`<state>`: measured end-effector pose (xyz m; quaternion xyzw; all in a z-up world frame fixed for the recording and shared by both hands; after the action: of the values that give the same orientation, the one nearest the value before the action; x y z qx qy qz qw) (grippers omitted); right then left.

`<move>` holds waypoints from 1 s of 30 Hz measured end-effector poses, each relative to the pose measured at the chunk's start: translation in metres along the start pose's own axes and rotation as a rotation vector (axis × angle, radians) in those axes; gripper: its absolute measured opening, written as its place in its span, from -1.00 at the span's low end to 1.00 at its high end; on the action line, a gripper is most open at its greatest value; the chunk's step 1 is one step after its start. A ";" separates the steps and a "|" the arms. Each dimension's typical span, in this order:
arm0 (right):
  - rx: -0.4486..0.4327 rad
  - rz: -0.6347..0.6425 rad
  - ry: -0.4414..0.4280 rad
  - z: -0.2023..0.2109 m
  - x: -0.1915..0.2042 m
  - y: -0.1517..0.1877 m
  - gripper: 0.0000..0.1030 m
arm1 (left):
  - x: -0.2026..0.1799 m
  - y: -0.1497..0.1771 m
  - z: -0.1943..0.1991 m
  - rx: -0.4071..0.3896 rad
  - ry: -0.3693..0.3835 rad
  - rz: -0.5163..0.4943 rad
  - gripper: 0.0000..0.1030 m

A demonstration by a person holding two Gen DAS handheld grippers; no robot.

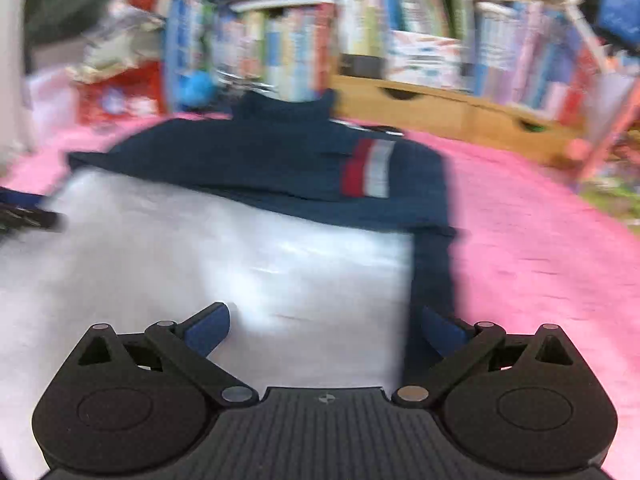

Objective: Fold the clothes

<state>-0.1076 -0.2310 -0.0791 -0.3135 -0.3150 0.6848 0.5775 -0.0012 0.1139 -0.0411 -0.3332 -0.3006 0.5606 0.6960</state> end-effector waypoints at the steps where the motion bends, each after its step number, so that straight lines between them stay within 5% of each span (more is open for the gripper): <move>1: -0.011 0.006 0.046 0.004 -0.007 0.001 1.00 | 0.002 0.002 0.003 -0.008 -0.019 -0.011 0.86; 5: -0.074 0.099 0.303 0.027 -0.024 0.010 0.99 | -0.004 0.006 0.024 -0.072 -0.062 -0.046 0.85; 9: -0.259 0.095 0.223 0.061 0.007 0.006 0.99 | -0.039 -0.008 0.055 -0.209 0.003 -0.031 0.86; 12: -0.307 0.121 0.137 0.068 0.053 0.000 1.00 | -0.070 -0.014 0.067 -0.269 0.030 -0.029 0.86; 18: -0.290 0.361 0.069 0.063 0.132 0.022 0.99 | -0.088 0.023 0.046 -0.209 -0.087 -0.206 0.85; 21: -0.269 0.270 0.072 0.067 0.110 0.038 0.99 | -0.062 0.043 0.053 -0.208 -0.109 -0.127 0.86; 27: -0.217 0.007 0.233 0.091 0.006 0.063 0.99 | -0.012 0.059 0.078 -0.152 -0.138 -0.022 0.86; 28: -0.197 -0.044 0.227 0.096 -0.010 0.067 0.99 | -0.007 0.060 0.085 -0.134 -0.118 -0.010 0.78; 30: -0.153 -0.173 0.063 0.114 -0.030 0.075 0.91 | -0.003 0.062 0.105 -0.106 0.054 0.046 0.78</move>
<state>-0.2383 -0.2786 -0.0679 -0.3495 -0.3741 0.5961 0.6185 -0.1214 0.1333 -0.0283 -0.3917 -0.3031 0.5505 0.6721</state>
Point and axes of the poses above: each gripper's, at about its wrist camera, not at the fingertips, and z roughly against the way its jaws point, x to its left, y to its underside, the point moved 8 cm from there along -z, roughly the way its jaws point, and after that the axes turned 3 degrees about -y, right-handed, at the moved point
